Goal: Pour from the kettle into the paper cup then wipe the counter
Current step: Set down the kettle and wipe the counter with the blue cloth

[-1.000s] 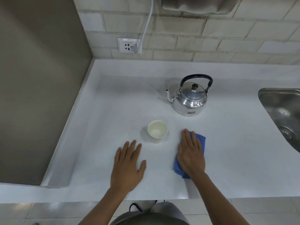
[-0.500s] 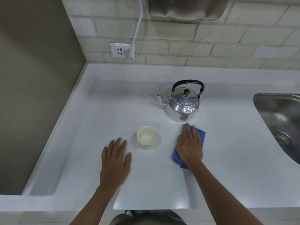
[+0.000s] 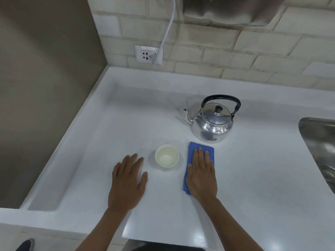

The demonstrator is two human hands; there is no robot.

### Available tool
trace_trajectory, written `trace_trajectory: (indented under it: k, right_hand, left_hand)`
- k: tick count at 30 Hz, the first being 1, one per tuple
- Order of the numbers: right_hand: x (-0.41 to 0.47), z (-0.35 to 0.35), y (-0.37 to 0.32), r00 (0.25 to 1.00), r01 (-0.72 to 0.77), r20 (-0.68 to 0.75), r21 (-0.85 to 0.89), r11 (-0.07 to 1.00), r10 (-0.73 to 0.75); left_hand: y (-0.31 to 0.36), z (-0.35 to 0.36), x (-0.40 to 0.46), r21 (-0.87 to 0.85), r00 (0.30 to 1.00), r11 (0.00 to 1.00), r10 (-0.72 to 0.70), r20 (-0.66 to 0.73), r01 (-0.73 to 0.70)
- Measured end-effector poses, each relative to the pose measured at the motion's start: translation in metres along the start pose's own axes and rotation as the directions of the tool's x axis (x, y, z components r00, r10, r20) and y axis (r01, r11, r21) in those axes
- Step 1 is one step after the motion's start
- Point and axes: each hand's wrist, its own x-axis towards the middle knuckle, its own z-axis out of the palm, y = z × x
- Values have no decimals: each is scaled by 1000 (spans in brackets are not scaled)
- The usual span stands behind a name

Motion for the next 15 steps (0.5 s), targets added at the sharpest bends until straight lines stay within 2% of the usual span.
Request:
trace_trajectory:
  k: [6, 10, 15]
  right_hand:
    - [-8, -6, 1, 973, 231, 25, -34, 972, -230]
    - [-30, -4, 10, 975, 221, 17, -45, 974, -220]
    - [1, -5, -8, 975, 223, 23, -78, 972, -221]
  left_hand:
    - [0, -2, 0, -12, 1000, 1000, -15, -4, 15]
    - [0, 0, -1, -17, 1000, 1000, -26, -7, 26]
    - [1, -1, 0, 3, 1000, 1000, -17, -21, 17]
